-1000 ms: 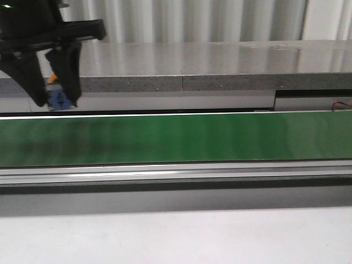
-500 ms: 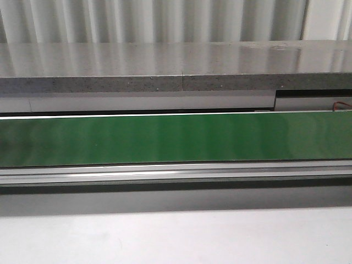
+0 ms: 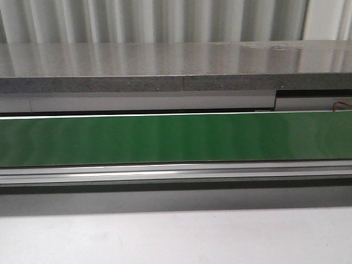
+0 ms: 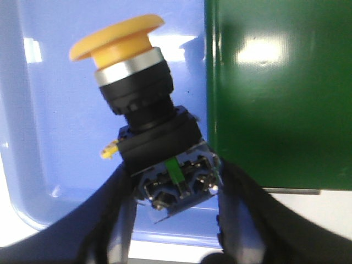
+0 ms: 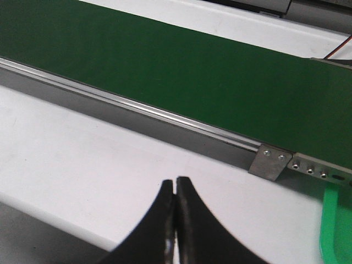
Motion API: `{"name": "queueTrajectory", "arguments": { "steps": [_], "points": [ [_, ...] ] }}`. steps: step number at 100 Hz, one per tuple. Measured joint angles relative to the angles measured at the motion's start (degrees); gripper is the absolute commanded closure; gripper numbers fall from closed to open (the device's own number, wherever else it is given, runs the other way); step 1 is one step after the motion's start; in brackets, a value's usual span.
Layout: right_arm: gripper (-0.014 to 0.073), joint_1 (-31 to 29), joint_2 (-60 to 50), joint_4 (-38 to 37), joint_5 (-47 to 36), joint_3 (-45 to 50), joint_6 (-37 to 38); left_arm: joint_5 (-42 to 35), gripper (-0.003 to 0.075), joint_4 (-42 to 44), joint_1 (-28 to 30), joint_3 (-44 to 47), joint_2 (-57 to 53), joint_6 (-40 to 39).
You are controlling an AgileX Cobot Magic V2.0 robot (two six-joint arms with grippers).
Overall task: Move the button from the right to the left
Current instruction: 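Carry the button over the blue tray with the left gripper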
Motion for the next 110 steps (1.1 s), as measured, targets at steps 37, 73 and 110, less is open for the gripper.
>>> {"name": "queueTrajectory", "arguments": {
  "steps": [37,73,110],
  "points": [
    [0.0660,0.0,0.0,0.0,0.0,0.0,-0.3,-0.8,0.0608,5.9,3.0,0.2,8.3,4.0],
    [0.0660,0.0,0.0,0.0,0.0,0.0,-0.3,-5.1,0.0608,5.0,3.0,0.2,13.6,7.1],
    [0.0660,0.0,0.0,0.0,0.0,0.1,0.0,-6.4,0.0455,2.6,3.0,0.2,15.7,10.1]
  ]
}}
